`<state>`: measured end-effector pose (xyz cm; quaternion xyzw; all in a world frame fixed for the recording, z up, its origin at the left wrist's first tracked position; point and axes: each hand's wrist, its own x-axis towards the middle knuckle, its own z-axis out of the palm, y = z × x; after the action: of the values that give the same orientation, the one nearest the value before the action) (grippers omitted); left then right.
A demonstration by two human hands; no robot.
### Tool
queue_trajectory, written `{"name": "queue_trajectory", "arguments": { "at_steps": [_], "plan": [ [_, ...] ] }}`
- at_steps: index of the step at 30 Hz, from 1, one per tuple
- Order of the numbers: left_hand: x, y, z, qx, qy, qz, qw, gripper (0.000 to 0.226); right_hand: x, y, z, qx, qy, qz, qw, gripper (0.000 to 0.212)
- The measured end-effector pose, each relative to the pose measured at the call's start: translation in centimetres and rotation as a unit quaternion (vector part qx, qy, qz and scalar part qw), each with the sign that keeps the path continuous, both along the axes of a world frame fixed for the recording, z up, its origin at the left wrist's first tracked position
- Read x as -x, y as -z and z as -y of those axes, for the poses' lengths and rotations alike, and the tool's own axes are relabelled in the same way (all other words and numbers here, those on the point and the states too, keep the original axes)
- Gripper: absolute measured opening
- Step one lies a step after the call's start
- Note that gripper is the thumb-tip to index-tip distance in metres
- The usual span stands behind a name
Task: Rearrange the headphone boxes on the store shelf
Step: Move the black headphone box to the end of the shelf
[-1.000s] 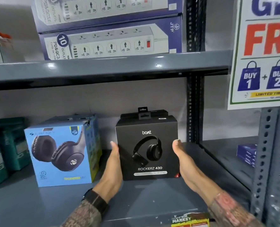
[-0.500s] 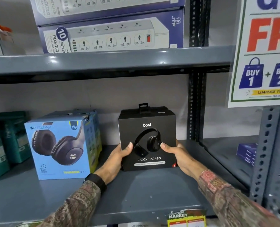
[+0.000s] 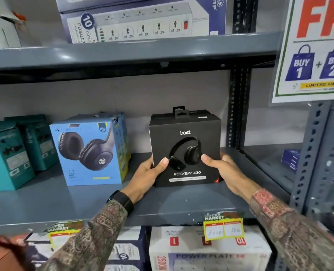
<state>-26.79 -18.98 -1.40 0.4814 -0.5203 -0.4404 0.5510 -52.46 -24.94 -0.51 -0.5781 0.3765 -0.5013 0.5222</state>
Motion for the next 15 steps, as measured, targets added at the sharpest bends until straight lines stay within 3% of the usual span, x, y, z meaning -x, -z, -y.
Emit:
{"name": "queue_trajectory", "arguments": {
  "at_steps": [2, 5, 9, 13, 15],
  "plan": [
    [0.3, 0.4, -1.6, 0.016, -0.002, 0.023, 1.000, 0.036, 0.8, 0.4, -1.5, 0.012, -0.001, 0.001, 1.000, 0.023],
    [0.9, 0.8, -3.4, 0.038, -0.009, 0.050, 0.998, 0.038, 1.3, 1.0, -3.6, 0.026, 0.007, 0.007, 1.000, 0.049],
    [1.3, 0.8, -4.5, 0.052, -0.014, 0.059, 0.997, 0.048, 1.3, 0.7, -5.0, 0.022, 0.019, 0.021, 0.999, 0.053],
    [1.3, 1.0, -4.8, 0.068, -0.019, 0.093, 0.993, 0.083, 0.7, 0.7, -6.0, 0.034, 0.022, 0.009, 0.999, 0.053],
    [1.2, 1.1, -4.8, 0.059, -0.014, 0.111, 0.992, 0.106, 0.5, 0.4, -6.6, 0.019, 0.030, 0.007, 0.999, 0.069]
  ]
}}
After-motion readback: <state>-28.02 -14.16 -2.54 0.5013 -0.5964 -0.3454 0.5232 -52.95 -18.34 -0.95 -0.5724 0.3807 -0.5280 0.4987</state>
